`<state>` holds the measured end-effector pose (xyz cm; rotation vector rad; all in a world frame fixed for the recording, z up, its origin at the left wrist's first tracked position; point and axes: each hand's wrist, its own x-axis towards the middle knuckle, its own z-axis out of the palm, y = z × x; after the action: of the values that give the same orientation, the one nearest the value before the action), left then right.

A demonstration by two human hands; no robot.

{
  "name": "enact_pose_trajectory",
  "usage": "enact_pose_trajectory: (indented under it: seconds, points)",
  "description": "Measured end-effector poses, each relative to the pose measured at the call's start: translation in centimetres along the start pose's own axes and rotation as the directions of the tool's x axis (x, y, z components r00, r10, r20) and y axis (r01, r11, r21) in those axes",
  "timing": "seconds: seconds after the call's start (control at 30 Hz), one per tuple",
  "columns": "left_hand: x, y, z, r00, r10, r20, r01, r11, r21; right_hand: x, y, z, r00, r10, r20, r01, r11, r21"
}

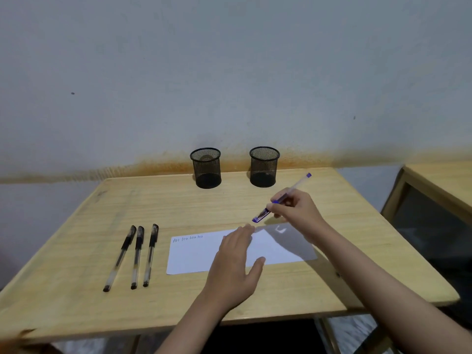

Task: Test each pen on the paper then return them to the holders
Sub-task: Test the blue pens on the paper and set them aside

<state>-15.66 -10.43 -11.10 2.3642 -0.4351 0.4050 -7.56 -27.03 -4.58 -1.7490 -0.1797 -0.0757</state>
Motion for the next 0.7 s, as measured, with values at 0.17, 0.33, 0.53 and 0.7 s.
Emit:
enact_pose_trajectory:
  seconds: [0.17,0.33,0.53,0.7]
  points:
    - [0.1,1.5,-0.8,0.981,-0.115,-0.158,0.09,0.983,-0.158,-3.1,1.2,0.6,0.998,0.053,-0.025,-0.051,0.997,0.064]
    - [1.1,2.5,-0.9,0.964,-0.091,-0.248,0.035,0.974,-0.223,-4.5,1.1,1.8,0.997,0.07,-0.016,-0.068,0.991,0.113]
    - [1.6,3.1,-1.6,0.945,-0.05,-0.323,-0.011,0.983,-0.185,-3.6,0.7,2.7,0.992,0.119,-0.032,-0.105,0.956,0.275]
    - [2.2,3.2,-2.5,0.909,-0.022,-0.415,-0.05,0.986,-0.16,-2.3,0.5,5.1,0.977,0.215,-0.006,-0.184,0.853,0.488]
